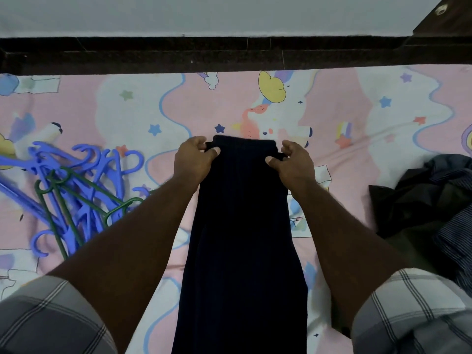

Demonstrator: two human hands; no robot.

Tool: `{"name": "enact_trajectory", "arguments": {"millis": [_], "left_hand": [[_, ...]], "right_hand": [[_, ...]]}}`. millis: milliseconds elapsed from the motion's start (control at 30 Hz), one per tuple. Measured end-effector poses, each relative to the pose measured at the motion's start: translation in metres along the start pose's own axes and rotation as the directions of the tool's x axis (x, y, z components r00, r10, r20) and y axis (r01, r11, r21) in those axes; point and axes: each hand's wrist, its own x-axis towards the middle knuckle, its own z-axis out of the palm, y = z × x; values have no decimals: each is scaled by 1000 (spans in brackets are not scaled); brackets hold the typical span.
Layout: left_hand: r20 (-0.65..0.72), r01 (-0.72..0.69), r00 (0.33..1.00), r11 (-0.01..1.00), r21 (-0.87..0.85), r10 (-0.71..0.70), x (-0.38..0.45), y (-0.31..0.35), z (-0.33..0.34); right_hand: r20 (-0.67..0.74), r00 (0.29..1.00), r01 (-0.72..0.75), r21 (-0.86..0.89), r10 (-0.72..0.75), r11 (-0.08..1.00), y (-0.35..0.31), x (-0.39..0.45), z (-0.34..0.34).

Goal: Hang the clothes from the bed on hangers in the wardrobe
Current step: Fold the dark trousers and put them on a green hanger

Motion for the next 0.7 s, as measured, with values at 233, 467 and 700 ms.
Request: {"name": "enact_trajectory", "arguments": {"millis": [233, 467, 700], "left_hand": [[30, 133, 990, 988, 82, -136, -23, -44, 13], [-10, 216, 976, 967, -137, -219, -69, -72, 12], [14, 350, 929, 865, -358, -370, -154, -113, -5]], "right_hand": [[51, 998, -38, -125, 44, 991, 26, -24, 4], [-81, 992, -94, 21, 96, 995, 52, -73, 11], [-31, 974, -206, 306, 226, 929, 71, -155, 36]]}}
